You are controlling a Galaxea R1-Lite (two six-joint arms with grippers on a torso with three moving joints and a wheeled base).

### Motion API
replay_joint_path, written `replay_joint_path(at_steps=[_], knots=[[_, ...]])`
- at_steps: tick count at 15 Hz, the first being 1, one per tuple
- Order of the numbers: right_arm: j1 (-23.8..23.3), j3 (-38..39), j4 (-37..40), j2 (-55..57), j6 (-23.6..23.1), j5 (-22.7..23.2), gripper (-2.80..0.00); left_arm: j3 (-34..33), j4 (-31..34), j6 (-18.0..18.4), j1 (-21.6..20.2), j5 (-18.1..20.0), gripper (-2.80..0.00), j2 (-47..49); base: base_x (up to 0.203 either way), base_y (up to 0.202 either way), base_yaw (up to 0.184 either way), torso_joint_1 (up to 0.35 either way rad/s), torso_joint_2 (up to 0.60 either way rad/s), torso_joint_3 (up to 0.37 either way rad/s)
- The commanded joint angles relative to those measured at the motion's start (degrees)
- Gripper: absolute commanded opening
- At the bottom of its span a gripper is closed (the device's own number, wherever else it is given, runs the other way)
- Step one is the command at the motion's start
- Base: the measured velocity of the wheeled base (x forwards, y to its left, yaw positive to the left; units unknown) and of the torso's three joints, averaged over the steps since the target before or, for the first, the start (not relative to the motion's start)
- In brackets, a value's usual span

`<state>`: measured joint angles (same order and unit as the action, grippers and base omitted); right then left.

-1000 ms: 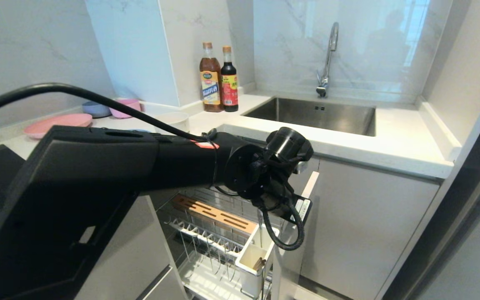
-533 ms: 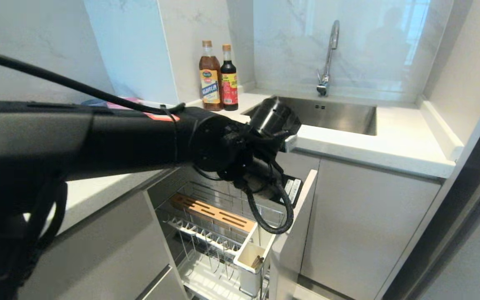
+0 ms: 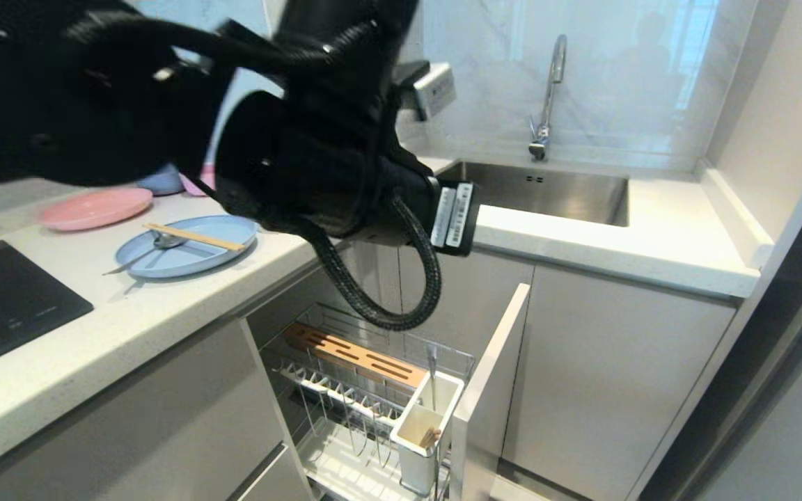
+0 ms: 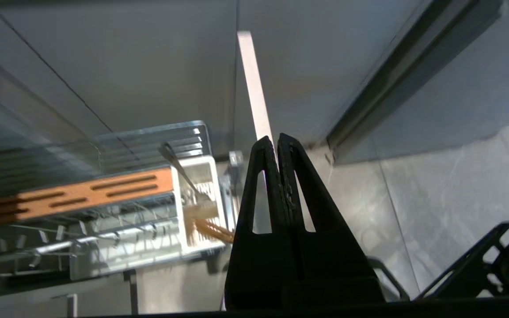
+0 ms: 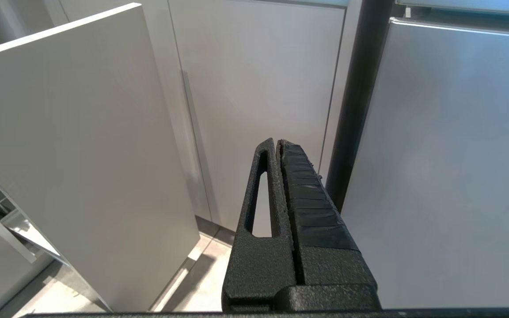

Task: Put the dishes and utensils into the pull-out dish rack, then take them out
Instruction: Pick up the bowl and place it in the cupboard

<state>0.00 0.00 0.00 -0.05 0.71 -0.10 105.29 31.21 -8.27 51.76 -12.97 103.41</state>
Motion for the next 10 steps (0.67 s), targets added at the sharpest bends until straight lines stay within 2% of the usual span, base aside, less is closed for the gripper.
replay_joint_path(at_steps=[1, 3, 7, 9, 10], knots=[[0.0, 0.1, 0.0, 0.0, 0.0, 0.0, -2.80, 0.1, 0.0, 0.1, 0.6, -1.4, -2.80, -7.0, 0.000, 0.000, 0.000, 0.000, 0.00, 0.000], [0.0, 0.1, 0.0, 0.0, 0.0, 0.0, -2.80, 0.1, 0.1, 0.3, 1.4, -4.6, -2.80, -11.8, 0.000, 0.000, 0.000, 0.000, 0.00, 0.000], [0.0, 0.1, 0.0, 0.0, 0.0, 0.0, -2.80, -0.6, 1.7, 0.7, 0.2, -7.4, -2.80, -22.5, 0.000, 0.000, 0.000, 0.000, 0.00, 0.000], [0.0, 0.1, 0.0, 0.0, 0.0, 0.0, -2.80, -2.4, 2.9, 3.5, -4.3, -8.1, -2.80, -27.8, 0.000, 0.000, 0.000, 0.000, 0.00, 0.000], [0.0, 0.1, 0.0, 0.0, 0.0, 0.0, -2.80, -3.9, 3.1, 5.3, -8.6, -8.2, -2.80, -30.4, 0.000, 0.000, 0.000, 0.000, 0.00, 0.000]])
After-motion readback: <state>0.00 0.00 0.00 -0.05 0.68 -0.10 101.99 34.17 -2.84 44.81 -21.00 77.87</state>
